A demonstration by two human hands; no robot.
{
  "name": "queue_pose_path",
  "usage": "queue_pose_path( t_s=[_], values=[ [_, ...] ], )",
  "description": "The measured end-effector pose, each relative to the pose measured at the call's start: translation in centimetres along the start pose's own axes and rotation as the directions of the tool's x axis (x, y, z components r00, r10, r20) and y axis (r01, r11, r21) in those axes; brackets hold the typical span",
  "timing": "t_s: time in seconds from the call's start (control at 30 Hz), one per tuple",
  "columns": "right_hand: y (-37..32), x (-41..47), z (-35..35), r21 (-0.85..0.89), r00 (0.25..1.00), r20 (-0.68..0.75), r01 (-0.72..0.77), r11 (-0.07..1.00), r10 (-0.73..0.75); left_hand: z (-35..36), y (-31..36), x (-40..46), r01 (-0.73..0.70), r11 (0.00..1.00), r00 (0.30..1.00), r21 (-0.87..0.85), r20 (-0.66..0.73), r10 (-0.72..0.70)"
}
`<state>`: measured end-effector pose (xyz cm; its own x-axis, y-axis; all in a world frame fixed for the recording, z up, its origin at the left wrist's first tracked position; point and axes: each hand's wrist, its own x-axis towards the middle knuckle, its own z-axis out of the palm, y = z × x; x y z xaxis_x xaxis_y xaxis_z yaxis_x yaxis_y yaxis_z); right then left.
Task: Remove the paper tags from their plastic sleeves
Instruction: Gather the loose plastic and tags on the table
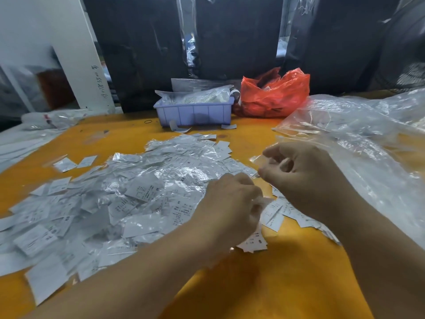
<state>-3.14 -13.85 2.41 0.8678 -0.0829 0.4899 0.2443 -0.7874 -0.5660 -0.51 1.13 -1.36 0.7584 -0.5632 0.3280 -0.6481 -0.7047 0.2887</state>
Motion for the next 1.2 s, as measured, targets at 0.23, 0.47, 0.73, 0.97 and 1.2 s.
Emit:
queue_pose_path(
  t_s=[0.23, 0.47, 0.73, 0.97, 1.2],
  values=[
    [-0.5, -0.6, 1.5, 0.268, 0.983, 0.174, -0.102, 0.958, 0.056, -4.4, -2.5, -1.4, 0.215, 0.867, 0.964, -0.449, -0.043, -0.261],
    [-1.4, -1.4, 3.3, 0.497, 0.93, 0.364, -0.245, 0.832, 0.057, -6.2, -4.0, -5.7, 0.219, 0.738, 0.915, -0.638, -0.127, -0.382],
    [-2.6, -2.4, 4.7, 0.728, 0.886, 0.461, -0.405, 0.554, 0.042, -5.2, -5.7, -7.3, 0.2, 0.645, 0.875, -0.738, -0.162, -0.456],
    [-3.8, -3.0, 6.1, 0.74, 0.851, 0.524, -0.48, 0.471, 0.044, -4.8, -5.6, -7.1, 0.205, 0.659, 0.905, -0.724, -0.117, -0.41],
    [-4.3, -3.5, 6.3, 0.734, 0.865, 0.499, -0.393, 0.554, -0.048, -4.9, -4.7, -7.0, 0.183, 0.621, 0.95, -0.762, -0.025, -0.311]
  ],
)
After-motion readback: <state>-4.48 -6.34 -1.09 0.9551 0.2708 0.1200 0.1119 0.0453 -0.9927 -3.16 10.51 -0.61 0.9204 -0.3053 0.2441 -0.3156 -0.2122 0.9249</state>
